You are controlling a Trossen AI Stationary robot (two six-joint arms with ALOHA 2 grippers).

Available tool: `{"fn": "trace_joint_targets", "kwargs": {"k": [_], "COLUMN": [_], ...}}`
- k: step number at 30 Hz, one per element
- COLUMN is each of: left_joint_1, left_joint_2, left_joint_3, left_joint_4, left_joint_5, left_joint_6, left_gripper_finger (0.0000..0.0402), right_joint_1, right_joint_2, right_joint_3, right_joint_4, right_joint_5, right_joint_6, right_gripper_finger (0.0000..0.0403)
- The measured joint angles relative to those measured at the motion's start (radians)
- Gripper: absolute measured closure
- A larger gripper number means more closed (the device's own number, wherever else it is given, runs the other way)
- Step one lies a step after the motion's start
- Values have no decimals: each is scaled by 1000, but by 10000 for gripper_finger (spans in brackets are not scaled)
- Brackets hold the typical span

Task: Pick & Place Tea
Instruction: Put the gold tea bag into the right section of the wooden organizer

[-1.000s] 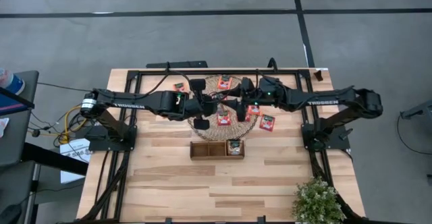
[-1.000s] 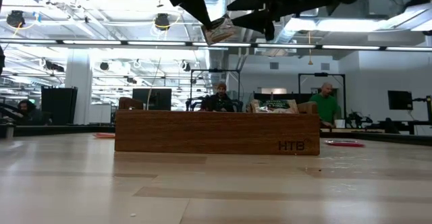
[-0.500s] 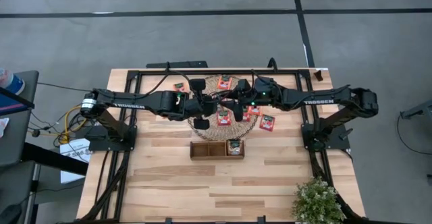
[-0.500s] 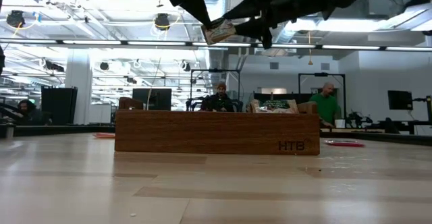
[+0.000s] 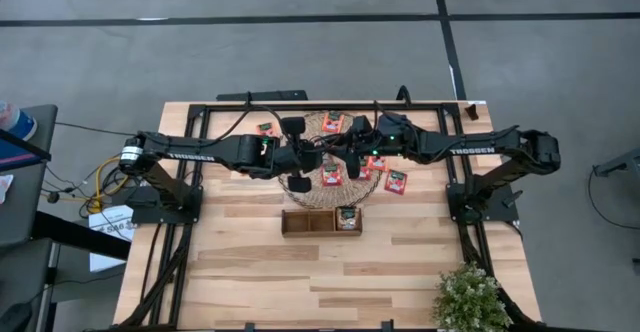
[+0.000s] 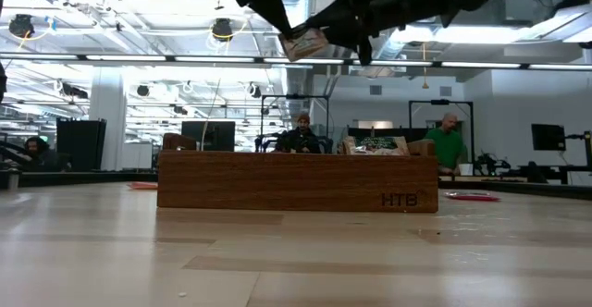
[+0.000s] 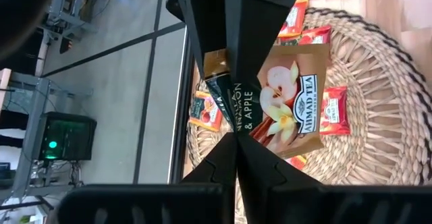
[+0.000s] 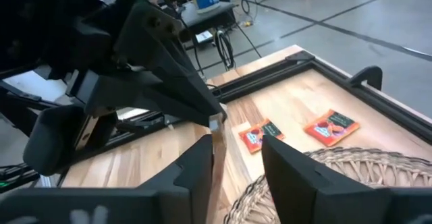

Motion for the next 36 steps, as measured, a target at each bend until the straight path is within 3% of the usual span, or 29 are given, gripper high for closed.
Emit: {"fn": "trace_joint_targets", "kwargs": {"k": [14, 28, 36], "left_joint_1": [0, 0, 0], "left_joint_2": [0, 0, 0], "left_joint_3": [0, 0, 0], "left_joint_4": [10, 11, 10], "left_joint_5": [3, -28, -33], "left_joint_6": [0, -8, -56], "left_gripper_finger": [401, 400, 345], "right_joint_1": [0, 0, 0], "right_joint_2": [0, 0, 0], "right_joint_3": [0, 0, -1], "right_joint_4": [12, 12, 11], "right_joint_5": [-23, -7, 5], "right_joint_6": [-1, 18, 18], "right_gripper_finger": [397, 402, 403]}}
